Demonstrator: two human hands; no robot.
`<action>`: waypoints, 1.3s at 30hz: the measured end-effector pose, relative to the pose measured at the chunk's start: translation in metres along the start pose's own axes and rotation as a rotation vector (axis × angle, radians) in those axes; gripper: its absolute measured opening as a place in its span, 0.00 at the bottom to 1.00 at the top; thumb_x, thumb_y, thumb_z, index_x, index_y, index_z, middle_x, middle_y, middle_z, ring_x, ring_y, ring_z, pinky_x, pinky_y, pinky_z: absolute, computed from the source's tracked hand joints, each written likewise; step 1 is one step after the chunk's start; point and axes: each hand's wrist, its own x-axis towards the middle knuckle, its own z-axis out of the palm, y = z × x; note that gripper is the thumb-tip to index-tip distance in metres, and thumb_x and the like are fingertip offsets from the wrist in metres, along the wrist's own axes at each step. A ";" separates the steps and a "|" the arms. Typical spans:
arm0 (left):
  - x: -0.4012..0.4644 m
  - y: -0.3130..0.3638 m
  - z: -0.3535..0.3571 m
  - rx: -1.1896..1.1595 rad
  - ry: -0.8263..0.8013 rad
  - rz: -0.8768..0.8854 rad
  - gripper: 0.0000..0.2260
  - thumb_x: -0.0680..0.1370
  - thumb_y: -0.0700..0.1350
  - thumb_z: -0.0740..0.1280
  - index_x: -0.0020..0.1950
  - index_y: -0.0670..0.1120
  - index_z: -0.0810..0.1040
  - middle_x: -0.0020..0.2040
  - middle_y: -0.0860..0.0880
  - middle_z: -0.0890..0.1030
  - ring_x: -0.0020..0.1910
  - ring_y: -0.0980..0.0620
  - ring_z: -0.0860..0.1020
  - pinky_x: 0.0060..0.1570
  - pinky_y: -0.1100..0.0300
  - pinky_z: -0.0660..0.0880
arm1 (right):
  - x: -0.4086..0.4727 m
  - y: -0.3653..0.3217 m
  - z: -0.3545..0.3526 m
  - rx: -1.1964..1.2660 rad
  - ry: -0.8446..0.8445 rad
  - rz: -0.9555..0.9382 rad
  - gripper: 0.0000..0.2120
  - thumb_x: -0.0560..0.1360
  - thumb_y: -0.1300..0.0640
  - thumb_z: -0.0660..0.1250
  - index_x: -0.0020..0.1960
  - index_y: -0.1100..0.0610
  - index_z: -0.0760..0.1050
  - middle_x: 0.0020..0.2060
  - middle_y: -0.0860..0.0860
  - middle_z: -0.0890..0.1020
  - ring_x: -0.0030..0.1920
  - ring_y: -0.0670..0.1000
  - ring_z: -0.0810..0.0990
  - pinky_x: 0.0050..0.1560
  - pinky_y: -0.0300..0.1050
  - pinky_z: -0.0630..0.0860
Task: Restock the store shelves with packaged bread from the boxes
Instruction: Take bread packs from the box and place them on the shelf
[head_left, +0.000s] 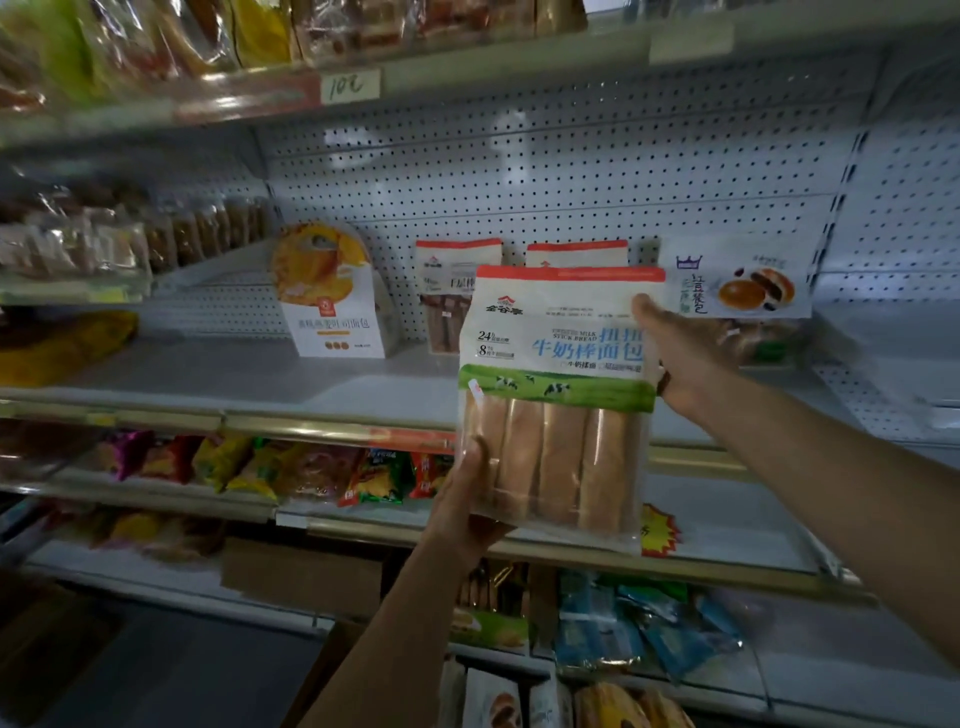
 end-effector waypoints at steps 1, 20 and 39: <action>0.007 0.001 -0.005 -0.021 -0.037 -0.011 0.28 0.73 0.64 0.69 0.66 0.49 0.77 0.58 0.42 0.83 0.55 0.40 0.82 0.51 0.44 0.79 | 0.000 -0.001 0.004 0.013 -0.065 -0.022 0.13 0.76 0.48 0.67 0.55 0.55 0.77 0.51 0.54 0.85 0.53 0.55 0.83 0.53 0.54 0.79; 0.167 0.026 -0.008 0.329 -0.088 0.059 0.27 0.70 0.47 0.79 0.61 0.34 0.73 0.48 0.38 0.84 0.41 0.43 0.84 0.37 0.54 0.80 | 0.117 0.095 -0.009 -0.163 -0.118 -0.013 0.29 0.57 0.63 0.81 0.57 0.63 0.78 0.47 0.60 0.85 0.47 0.61 0.85 0.49 0.54 0.81; 0.344 -0.004 0.054 0.569 0.096 0.224 0.28 0.65 0.41 0.82 0.56 0.38 0.69 0.47 0.46 0.78 0.44 0.50 0.79 0.38 0.65 0.78 | 0.259 0.112 -0.054 -0.370 -0.046 -0.060 0.23 0.64 0.62 0.80 0.50 0.44 0.74 0.50 0.42 0.81 0.49 0.47 0.79 0.48 0.53 0.77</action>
